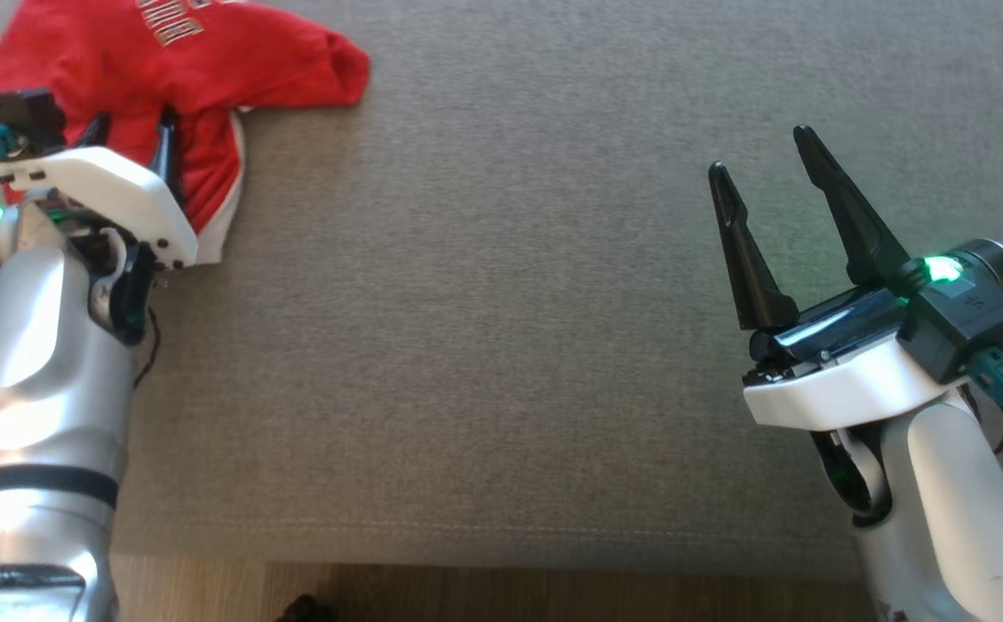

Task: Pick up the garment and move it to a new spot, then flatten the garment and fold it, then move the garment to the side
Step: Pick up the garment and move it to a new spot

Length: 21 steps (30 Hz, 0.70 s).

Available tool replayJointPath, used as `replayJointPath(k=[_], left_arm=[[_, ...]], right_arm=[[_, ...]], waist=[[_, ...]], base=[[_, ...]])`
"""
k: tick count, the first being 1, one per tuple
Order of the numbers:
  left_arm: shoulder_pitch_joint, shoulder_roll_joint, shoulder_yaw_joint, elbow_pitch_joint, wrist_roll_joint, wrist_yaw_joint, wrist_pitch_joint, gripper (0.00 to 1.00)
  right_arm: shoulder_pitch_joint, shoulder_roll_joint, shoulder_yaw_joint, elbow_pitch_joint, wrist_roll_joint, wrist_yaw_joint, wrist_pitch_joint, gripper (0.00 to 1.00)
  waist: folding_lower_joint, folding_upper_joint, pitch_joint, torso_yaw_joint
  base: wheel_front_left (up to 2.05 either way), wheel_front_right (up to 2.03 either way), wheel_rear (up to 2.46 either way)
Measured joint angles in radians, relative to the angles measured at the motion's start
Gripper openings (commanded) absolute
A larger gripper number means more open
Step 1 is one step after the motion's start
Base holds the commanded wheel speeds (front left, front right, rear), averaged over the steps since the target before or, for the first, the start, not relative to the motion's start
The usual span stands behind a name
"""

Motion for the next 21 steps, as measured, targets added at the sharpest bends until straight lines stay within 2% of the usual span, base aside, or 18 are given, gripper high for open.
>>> replayJointPath(k=[4,5,6,7,11,13,14,17,21], left_arm=[[-0.061,0.019,-0.02,0.079,0.008,-0.013,0.026,1.0],[-0.074,0.023,-0.026,0.097,0.009,-0.017,0.027,0.85],[-0.083,0.025,-0.03,0.115,0.009,-0.018,0.032,0.17],[-0.09,0.027,-0.033,0.127,0.009,-0.027,0.035,0.0],[-0.1,0.029,-0.043,0.161,0.008,-0.04,0.003,0.0],[-0.099,0.033,-0.056,0.174,0.009,-0.043,-0.037,0.0],[-0.099,0.037,-0.061,0.175,0.01,-0.042,-0.09,0.0],[-0.099,0.036,-0.065,0.164,0.017,-0.043,-0.168,0.0],[-0.099,0.025,-0.069,0.099,0.016,-0.044,-0.217,0.0]], right_arm=[[-0.007,0.001,0.003,-0.001,-0.007,0.0,-0.01,1.0],[-0.007,0.001,0.003,-0.001,-0.007,0.0,-0.011,1.0],[-0.007,0.002,0.004,-0.001,-0.007,0.0,-0.015,1.0],[-0.007,0.002,0.004,0.0,-0.007,0.0,-0.016,1.0],[-0.007,0.006,0.004,0.008,-0.007,0.0,-0.023,1.0],[-0.006,0.006,0.003,0.016,-0.007,0.0,-0.026,1.0],[-0.006,0.007,0.003,0.024,-0.007,0.0,-0.032,1.0],[-0.004,0.01,0.003,0.041,-0.007,0.0,-0.033,1.0],[0.013,0.015,0.003,0.062,0.0,0.0,-0.042,1.0]], waist=[[0.0,0.0,0.018,-0.032],[0.0,0.0,0.02,-0.038],[0.0,0.0,0.02,-0.043],[0.0,0.0,0.019,-0.046],[0.0,0.0,0.004,-0.051],[0.0,0.0,-0.008,-0.051],[0.0,0.0,-0.023,-0.05],[0.0,0.0,-0.054,-0.046],[0.0,0.0,-0.106,-0.041]], base=[[0.0,0.0,0.0],[0.0,0.0,0.0],[0.0,0.0,0.0],[0.0,0.0,0.0],[0.0,0.0,0.0],[0.0,0.0,0.0],[0.0,0.0,0.0],[0.0,0.0,0.0],[0.0,0.0,0.0]])
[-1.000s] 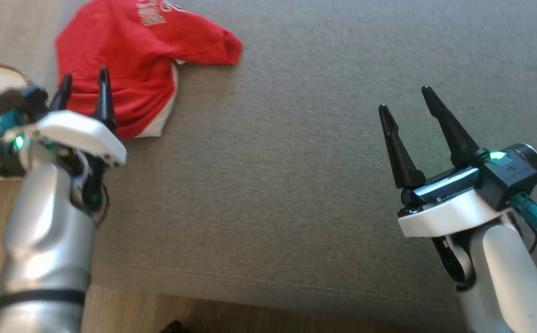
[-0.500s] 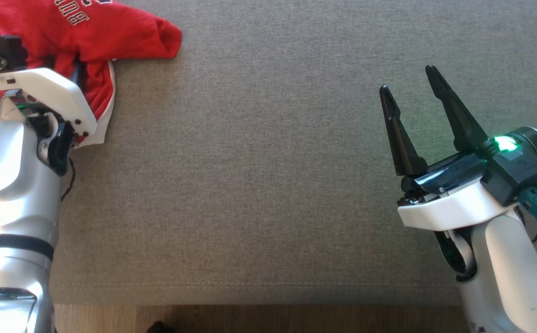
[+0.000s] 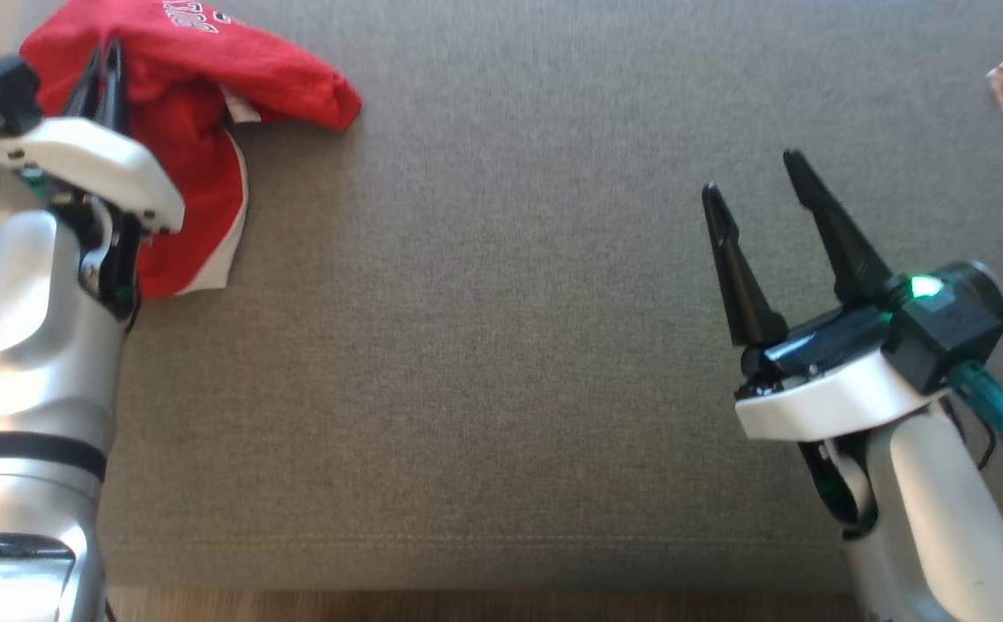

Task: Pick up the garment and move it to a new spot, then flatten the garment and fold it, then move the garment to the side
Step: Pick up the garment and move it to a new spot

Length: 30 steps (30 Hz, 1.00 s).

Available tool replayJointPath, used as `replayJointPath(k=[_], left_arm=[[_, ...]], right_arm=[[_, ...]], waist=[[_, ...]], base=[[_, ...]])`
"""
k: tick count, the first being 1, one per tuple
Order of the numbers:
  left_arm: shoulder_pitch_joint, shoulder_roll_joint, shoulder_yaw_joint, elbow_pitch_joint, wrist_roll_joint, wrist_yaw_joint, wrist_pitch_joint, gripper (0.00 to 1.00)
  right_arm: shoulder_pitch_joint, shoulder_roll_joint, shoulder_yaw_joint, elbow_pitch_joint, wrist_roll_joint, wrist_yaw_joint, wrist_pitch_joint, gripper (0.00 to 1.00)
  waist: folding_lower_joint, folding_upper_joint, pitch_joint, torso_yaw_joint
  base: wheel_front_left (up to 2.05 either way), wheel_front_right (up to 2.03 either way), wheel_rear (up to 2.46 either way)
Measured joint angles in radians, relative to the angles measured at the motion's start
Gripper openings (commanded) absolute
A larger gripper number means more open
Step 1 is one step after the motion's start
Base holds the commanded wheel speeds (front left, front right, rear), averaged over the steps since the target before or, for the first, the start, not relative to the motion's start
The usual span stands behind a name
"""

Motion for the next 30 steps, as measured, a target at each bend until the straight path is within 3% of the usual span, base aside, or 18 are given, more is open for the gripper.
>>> replayJointPath(k=[11,20,30], left_arm=[[0.089,-0.024,-0.04,-0.36,-0.019,-0.008,-0.015,0.0],[0.192,-0.054,-0.132,-0.636,-0.017,-0.006,0.066,0.0],[0.244,-0.137,-0.204,-0.69,-0.008,0.039,0.08,0.0]], right_arm=[[0.041,0.015,-0.003,0.026,0.023,0.0,-0.021,1.0],[0.042,0.018,-0.012,0.026,0.061,0.0,-0.034,1.0],[0.036,0.02,-0.012,0.007,0.12,0.0,-0.04,1.0]], waist=[[0.0,0.0,-0.118,-0.027],[0.0,0.0,-0.122,-0.133],[0.0,0.0,-0.092,-0.287]], base=[[0.0,0.0,0.0],[0.0,0.0,0.0],[0.0,0.0,0.0]])
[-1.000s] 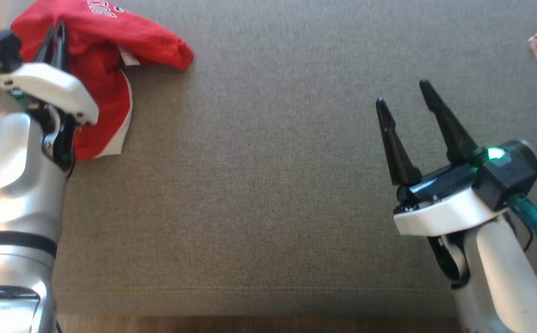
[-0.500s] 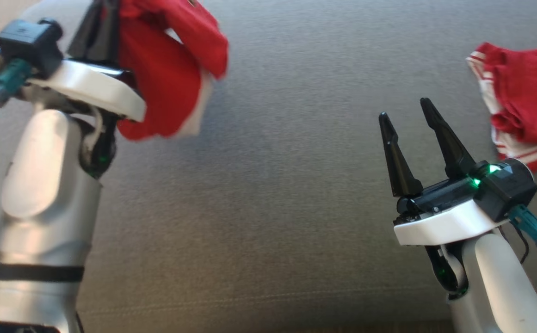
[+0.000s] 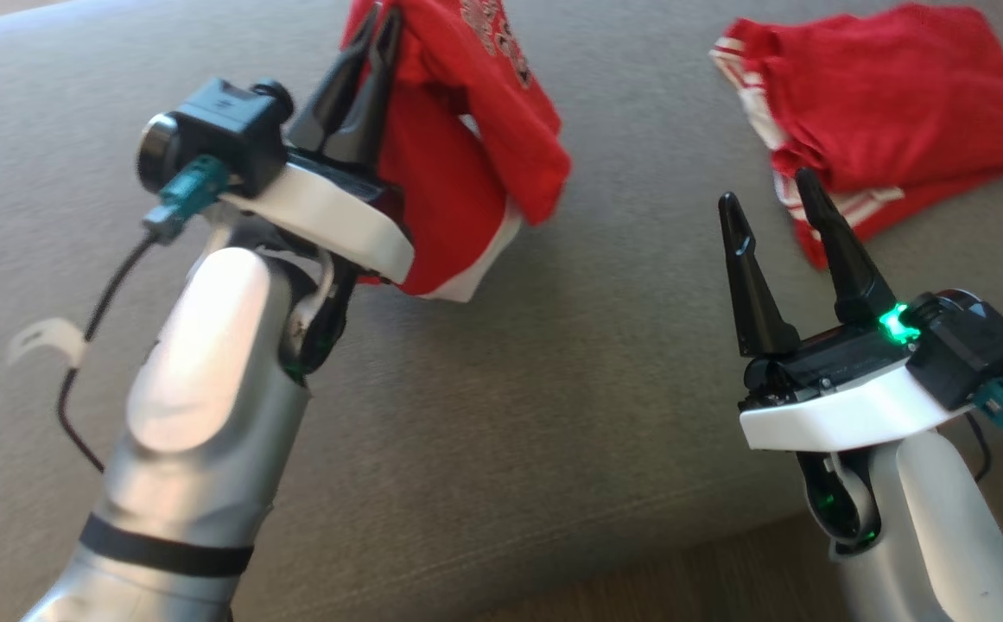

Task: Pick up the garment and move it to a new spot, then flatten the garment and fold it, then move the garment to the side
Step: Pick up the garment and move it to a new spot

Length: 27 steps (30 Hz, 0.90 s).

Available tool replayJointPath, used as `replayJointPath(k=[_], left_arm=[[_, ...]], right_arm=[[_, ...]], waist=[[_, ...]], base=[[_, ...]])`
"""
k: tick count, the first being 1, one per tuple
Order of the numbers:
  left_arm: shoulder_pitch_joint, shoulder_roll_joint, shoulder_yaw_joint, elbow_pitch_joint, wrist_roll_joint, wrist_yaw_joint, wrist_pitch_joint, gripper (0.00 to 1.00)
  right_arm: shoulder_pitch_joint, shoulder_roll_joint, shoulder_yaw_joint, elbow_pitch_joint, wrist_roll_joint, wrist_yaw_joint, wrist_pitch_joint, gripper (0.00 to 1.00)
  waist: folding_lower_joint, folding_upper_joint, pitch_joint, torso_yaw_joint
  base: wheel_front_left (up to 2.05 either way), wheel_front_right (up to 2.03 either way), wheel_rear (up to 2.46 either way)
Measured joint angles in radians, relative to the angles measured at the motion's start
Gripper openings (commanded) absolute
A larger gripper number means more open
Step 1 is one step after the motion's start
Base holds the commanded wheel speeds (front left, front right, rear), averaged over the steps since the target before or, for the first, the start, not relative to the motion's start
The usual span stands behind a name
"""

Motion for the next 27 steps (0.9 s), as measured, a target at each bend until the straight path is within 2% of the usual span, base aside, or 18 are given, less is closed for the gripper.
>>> replayJointPath(k=[1,2,3,4,9,14,18,22,24,27], left_arm=[[-0.005,-0.004,-0.01,0.016,0.004,0.006,-0.007,0.0],[-0.009,-0.008,-0.015,0.039,0.006,0.009,-0.007,0.25],[-0.016,-0.009,-0.021,0.072,0.012,0.014,-0.006,0.93],[-0.022,-0.009,-0.031,0.109,0.021,0.016,-0.001,1.0],[-0.029,-0.012,-0.047,0.212,0.035,0.016,-0.044,1.0],[-0.027,-0.013,-0.012,0.212,0.022,0.044,-0.085,1.0],[0.006,0.0,0.044,0.145,0.002,0.061,-0.095,1.0],[0.111,0.026,0.089,0.041,-0.002,0.066,-0.095,1.0],[0.181,0.04,0.091,-0.024,0.006,0.048,-0.095,1.0],[0.292,0.032,0.111,-0.093,0.007,0.031,-0.095,1.0]], right_arm=[[-0.001,0.0,0.0,-0.003,0.003,0.0,0.0,1.0],[-0.003,0.0,-0.001,-0.005,0.007,0.0,0.0,1.0],[-0.005,0.0,0.0,-0.005,0.007,0.0,0.0,1.0],[-0.007,0.0,0.002,-0.005,0.007,0.0,0.0,1.0],[-0.012,0.0,0.006,-0.006,0.017,0.0,-0.002,1.0],[-0.012,0.0,-0.002,-0.007,0.016,0.0,-0.002,1.0],[-0.01,0.0,-0.003,-0.004,0.005,0.0,-0.002,1.0],[0.011,0.001,-0.002,0.014,-0.026,0.0,-0.002,1.0],[0.024,0.001,-0.001,0.03,-0.032,0.0,-0.002,1.0],[0.037,0.001,-0.002,0.061,-0.043,0.0,-0.002,1.0]], waist=[[0.0,0.0,0.004,-0.015],[0.0,0.0,0.009,-0.028],[0.0,0.0,0.013,-0.041],[0.0,0.0,0.017,-0.053],[0.0,0.0,0.035,-0.094],[0.0,0.0,0.032,-0.073],[0.0,0.0,0.015,-0.03],[0.0,0.0,-0.007,0.029],[0.0,0.0,-0.021,0.06],[0.0,0.0,-0.044,0.104]], base=[[0.0,0.0,0.0],[0.0,0.0,0.0],[0.0,0.0,0.0],[0.0,0.0,0.0],[0.0,0.0,0.0],[0.0,0.0,0.0],[0.0,0.0,0.0],[0.0,0.0,0.0],[0.0,0.0,0.0],[0.0,0.0,0.0]])
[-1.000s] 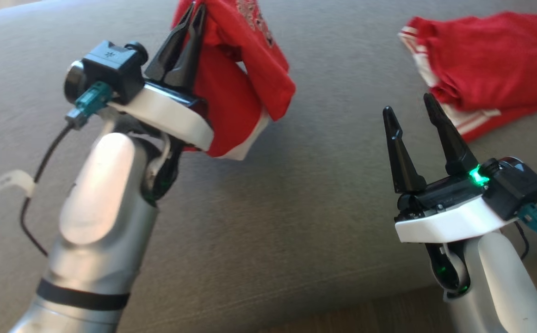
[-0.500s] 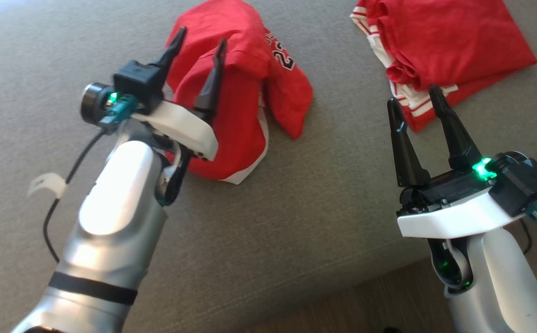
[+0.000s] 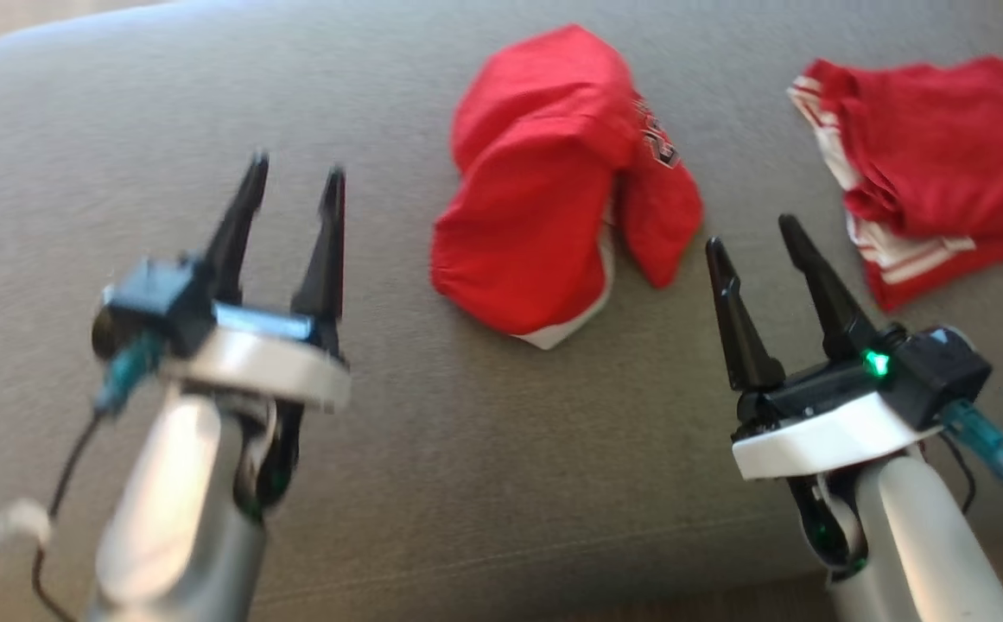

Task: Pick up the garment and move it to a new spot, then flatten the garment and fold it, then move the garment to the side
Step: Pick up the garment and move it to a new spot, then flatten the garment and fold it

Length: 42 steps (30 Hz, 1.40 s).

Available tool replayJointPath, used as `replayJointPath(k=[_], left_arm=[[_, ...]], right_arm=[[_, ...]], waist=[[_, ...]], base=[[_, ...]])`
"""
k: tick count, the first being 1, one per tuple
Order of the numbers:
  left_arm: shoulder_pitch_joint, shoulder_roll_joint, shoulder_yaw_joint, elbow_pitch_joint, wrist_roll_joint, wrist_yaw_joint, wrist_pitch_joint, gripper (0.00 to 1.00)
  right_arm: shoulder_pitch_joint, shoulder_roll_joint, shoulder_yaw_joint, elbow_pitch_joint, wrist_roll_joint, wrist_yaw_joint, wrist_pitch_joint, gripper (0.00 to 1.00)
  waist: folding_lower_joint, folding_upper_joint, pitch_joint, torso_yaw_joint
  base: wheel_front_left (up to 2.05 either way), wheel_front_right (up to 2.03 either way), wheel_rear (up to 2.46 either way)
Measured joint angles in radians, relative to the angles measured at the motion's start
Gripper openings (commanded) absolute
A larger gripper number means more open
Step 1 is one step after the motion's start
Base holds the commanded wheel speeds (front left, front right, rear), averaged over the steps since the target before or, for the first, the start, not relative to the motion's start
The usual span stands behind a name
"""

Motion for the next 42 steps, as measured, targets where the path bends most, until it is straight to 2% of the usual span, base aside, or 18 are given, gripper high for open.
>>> replayJointPath(k=[6,11,17,22,32,39,40,41,42], left_arm=[[0.178,-0.045,0.052,-0.077,0.012,0.0,0.0,1.0],[0.231,-0.066,0.089,-0.085,0.009,-0.003,0.0,1.0],[0.234,-0.072,0.088,-0.083,0.02,-0.025,0.0,1.0],[0.234,-0.072,0.065,-0.083,0.017,-0.024,0.0,1.0],[0.189,-0.074,0.026,-0.079,-0.001,-0.014,0.0,1.0],[0.178,-0.075,0.006,-0.069,-0.018,-0.012,0.0,1.0],[0.178,-0.075,0.006,-0.069,-0.029,-0.01,0.0,1.0],[0.178,-0.075,0.006,-0.068,-0.032,-0.007,0.0,1.0],[0.178,-0.075,0.005,-0.066,-0.035,-0.007,0.0,1.0]], right_arm=[[0.037,0.001,-0.024,0.048,-0.007,0.0,0.0,1.0],[0.048,0.001,-0.041,0.078,-0.017,0.0,0.002,1.0],[0.048,0.003,-0.094,0.128,-0.041,0.0,0.02,1.0],[0.033,0.004,-0.113,0.204,-0.095,0.0,0.069,1.0],[-0.155,0.004,-0.187,0.409,-0.211,0.0,0.107,1.0],[-0.211,0.002,-0.224,0.566,-0.263,0.0,0.096,1.0],[-0.22,0.002,-0.231,0.583,-0.263,0.0,0.092,0.62],[-0.229,0.002,-0.238,0.598,-0.265,0.0,0.085,0.04],[-0.237,0.002,-0.247,0.615,-0.27,0.0,0.077,0.0]], waist=[[0.0,0.0,-0.043,0.074],[0.0,0.0,-0.058,0.11],[0.0,0.0,-0.06,0.145],[0.0,0.0,-0.046,0.164],[0.0,0.0,0.03,0.211],[0.0,0.0,0.047,0.244],[0.0,0.0,0.044,0.246],[0.0,0.0,0.041,0.247],[0.0,0.0,0.037,0.248]], base=[[0.0,0.0,0.0],[0.0,0.0,0.0],[0.0,0.0,0.0],[0.0,0.0,0.0],[0.0,0.0,0.0],[0.0,0.0,0.0],[0.0,0.0,0.0],[0.0,0.0,0.0],[0.0,0.0,0.0]])
